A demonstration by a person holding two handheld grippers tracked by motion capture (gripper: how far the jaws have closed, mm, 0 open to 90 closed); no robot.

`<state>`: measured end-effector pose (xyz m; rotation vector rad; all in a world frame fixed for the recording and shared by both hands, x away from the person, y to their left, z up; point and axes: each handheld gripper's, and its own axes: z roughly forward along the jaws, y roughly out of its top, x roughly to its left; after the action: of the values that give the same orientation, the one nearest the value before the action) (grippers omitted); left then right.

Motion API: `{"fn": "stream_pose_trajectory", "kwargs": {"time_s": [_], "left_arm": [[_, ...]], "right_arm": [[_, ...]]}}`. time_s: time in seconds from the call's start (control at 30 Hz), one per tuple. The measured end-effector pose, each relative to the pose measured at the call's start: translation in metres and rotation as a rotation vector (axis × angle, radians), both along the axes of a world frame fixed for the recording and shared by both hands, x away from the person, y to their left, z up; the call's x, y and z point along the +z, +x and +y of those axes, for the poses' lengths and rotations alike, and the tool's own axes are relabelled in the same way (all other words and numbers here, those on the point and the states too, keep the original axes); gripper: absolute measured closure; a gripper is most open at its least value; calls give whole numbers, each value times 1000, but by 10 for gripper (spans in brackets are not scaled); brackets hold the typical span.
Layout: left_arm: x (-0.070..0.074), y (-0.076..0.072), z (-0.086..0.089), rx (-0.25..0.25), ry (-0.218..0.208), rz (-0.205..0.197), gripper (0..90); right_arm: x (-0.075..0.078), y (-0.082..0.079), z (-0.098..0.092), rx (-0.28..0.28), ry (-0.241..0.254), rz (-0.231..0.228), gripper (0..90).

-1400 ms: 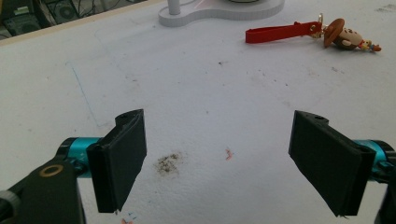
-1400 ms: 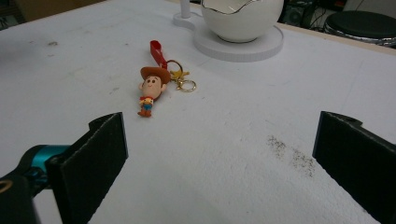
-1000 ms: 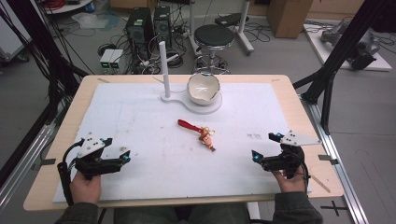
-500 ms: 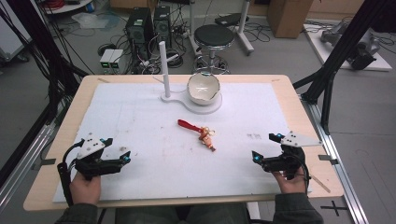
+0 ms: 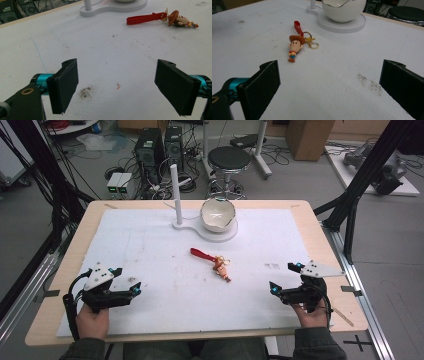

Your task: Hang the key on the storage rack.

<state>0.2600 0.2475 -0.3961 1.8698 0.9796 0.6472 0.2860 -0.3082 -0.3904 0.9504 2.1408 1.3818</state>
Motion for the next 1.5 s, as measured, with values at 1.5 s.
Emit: {"fn": "stream_pose_trajectory", "kwargs": {"time_s": [1.5], "left_arm": [[1,-1,3,6,-4,-10,196]], "right_arm": [[67,77,80,143,-90,115,67]]}}
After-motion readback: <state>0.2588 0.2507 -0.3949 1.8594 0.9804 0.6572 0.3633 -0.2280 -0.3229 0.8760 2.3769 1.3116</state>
